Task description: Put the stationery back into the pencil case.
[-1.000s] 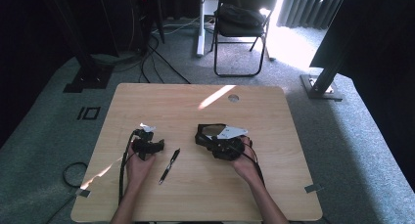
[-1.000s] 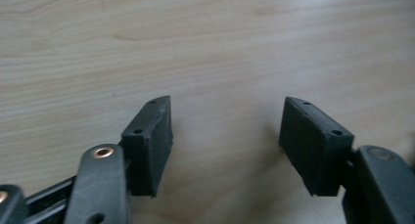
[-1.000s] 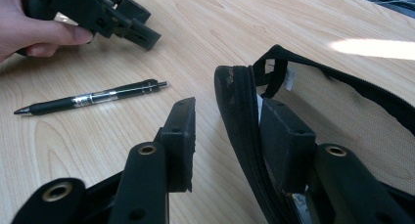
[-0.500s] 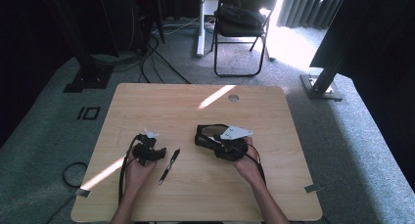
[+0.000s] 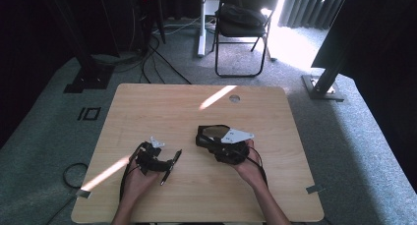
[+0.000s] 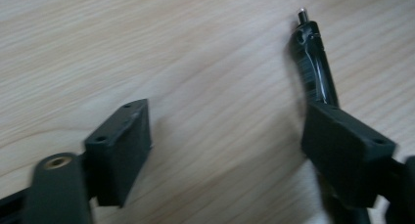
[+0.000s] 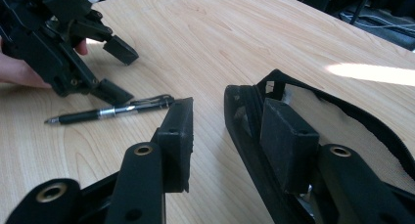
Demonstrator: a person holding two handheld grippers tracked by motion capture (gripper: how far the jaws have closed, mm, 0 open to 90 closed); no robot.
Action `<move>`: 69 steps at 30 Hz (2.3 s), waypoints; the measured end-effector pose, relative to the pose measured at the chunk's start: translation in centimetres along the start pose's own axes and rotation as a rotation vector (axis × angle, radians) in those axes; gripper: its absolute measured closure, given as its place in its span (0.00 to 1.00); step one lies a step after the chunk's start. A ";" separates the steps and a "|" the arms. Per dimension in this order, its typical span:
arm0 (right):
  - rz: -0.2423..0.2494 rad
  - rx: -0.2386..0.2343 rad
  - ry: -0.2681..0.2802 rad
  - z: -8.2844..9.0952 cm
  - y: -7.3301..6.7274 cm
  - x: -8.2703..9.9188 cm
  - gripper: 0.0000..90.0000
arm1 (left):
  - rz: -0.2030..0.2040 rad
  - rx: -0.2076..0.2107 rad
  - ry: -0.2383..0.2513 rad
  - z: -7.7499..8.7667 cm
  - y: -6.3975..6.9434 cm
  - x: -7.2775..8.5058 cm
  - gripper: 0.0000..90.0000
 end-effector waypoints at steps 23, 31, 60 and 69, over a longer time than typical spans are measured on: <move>0.010 -0.016 0.001 -0.1 -0.6 0.0 0.61 | -0.074 0.027 -0.035 0.3 0.1 0.2 0.10; 0.009 -0.017 0.003 -0.1 -0.6 0.0 0.61 | -0.140 0.075 -0.061 0.6 0.1 0.5 0.09; -0.008 -0.028 -0.108 -4.9 -3.9 1.5 0.53 | -0.026 -0.035 0.070 -0.6 1.0 -0.6 0.16; -0.065 0.013 -0.149 -7.3 -4.7 2.3 0.39 | 0.031 -0.101 0.077 -0.9 0.1 -0.7 0.17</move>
Point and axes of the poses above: each handheld gripper's, and its own axes: z roughly backward along the jaws, x roughly out of its underside, y roughly to its right, the point moved 1 cm from there along -z, roughly forward along the jaws, and after that the axes turned 10 degrees about -x, right-handed, at the moved point
